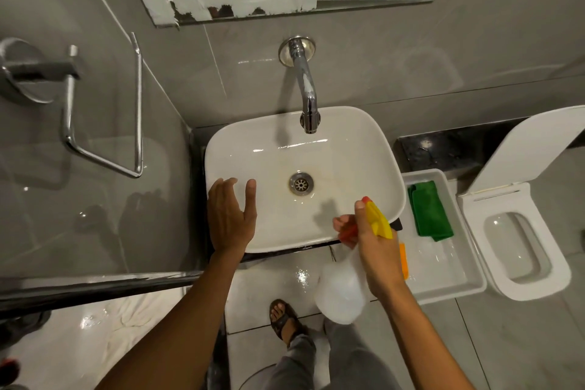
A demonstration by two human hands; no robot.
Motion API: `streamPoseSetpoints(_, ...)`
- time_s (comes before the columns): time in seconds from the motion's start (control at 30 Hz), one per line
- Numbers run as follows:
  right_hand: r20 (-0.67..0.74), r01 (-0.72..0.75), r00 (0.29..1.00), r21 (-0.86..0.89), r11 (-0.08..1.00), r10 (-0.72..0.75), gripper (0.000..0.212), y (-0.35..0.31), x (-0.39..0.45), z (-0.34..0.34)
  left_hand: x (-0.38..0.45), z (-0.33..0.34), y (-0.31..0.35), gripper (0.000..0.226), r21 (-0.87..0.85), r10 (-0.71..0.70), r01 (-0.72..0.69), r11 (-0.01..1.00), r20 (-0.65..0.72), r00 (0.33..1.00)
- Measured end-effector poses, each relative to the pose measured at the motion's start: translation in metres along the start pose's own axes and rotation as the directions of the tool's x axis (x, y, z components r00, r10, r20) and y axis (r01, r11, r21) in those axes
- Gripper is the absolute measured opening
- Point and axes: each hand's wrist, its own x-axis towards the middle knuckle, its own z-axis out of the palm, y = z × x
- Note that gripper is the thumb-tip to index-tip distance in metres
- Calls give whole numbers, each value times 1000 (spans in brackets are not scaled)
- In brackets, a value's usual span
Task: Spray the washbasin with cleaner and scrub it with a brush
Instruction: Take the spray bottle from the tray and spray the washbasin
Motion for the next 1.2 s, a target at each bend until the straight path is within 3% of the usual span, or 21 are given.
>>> streamPoseSetpoints(0.07, -45, 22, 999, -18, 1000, -23, 38, 3, 2, -13, 0, 0, 0, 86, 2, 12, -12, 1000, -10, 1000)
streamPoseSetpoints(0.13, -79, 34, 996, -72, 997, -40, 25, 4, 2, -24, 0, 0, 1, 82, -6, 28, -29, 1000, -28, 999)
streamPoseSetpoints(0.23, -104, -26, 994, -145, 989, 11, 23, 7, 0, -39, -1, -1, 1, 75, -11, 37, -37, 999, -40, 999)
streamPoseSetpoints(0.4, 91, -106, 988, -187, 977, 125, 54, 17, -18, -47, -2, -1, 2, 66, -24, 42, -43, 999, -43, 998)
streamPoseSetpoints(0.53, 65, -83, 992, -349, 933, 112, 62, 29, -35, -32, -1, -2, 2, 64, -39, 35, -37, 999, -57, 998)
streamPoseSetpoints(0.63, 112, -67, 988, -329, 942, 109, 41, 39, -39, -17, -2, -2, 4, 71, -51, 39, -43, 998, -78, 996)
streamPoseSetpoints(0.73, 231, -111, 959, -222, 969, 163, 53, 38, -45, -4, -2, -4, 4, 74, -50, 42, -46, 998, -86, 995)
streamPoseSetpoints(0.83, 313, -116, 931, -236, 965, 188, 69, 36, -46, 11, -3, -3, 5, 72, -52, 37, -42, 998, -89, 995)
streamPoseSetpoints(1.03, 191, 0, 980, -267, 964, 53, 74, 36, -40, 36, -2, -2, 6, 63, -54, 24, -27, 998, -70, 997)
streamPoseSetpoints(1.2, 275, -75, 955, -127, 989, 108, 68, 43, -24, 17, -4, -3, 12, 67, -4, 71, -72, 997, -67, 995)
